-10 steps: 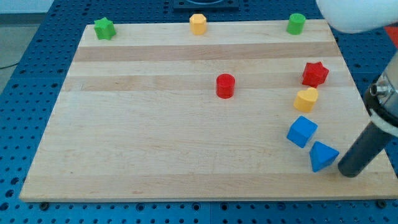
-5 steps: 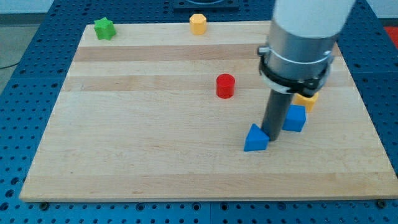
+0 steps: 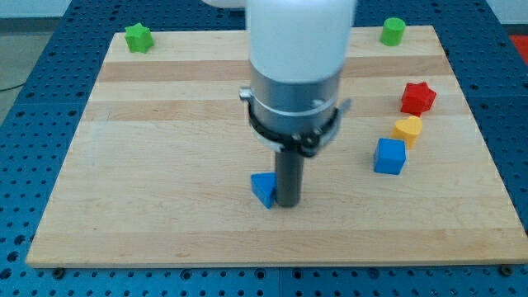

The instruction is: Slide the blue triangle to bottom left

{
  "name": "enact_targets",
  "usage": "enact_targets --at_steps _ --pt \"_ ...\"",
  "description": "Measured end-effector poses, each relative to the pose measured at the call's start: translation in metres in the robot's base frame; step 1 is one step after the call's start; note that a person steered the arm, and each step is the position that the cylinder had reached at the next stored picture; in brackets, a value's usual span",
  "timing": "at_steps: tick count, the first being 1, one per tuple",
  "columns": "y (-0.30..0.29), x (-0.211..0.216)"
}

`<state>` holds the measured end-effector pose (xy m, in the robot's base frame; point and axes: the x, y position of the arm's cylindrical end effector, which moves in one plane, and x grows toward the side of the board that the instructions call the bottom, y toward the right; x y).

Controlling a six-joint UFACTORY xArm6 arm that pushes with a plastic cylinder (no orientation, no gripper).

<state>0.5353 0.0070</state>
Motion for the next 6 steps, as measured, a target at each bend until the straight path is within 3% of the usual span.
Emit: enact_targets --at_steps 1,4,6 --pt "-0.023 -0.029" --pt "-0.09 -0.01" --pt "-0.151 -0.02"
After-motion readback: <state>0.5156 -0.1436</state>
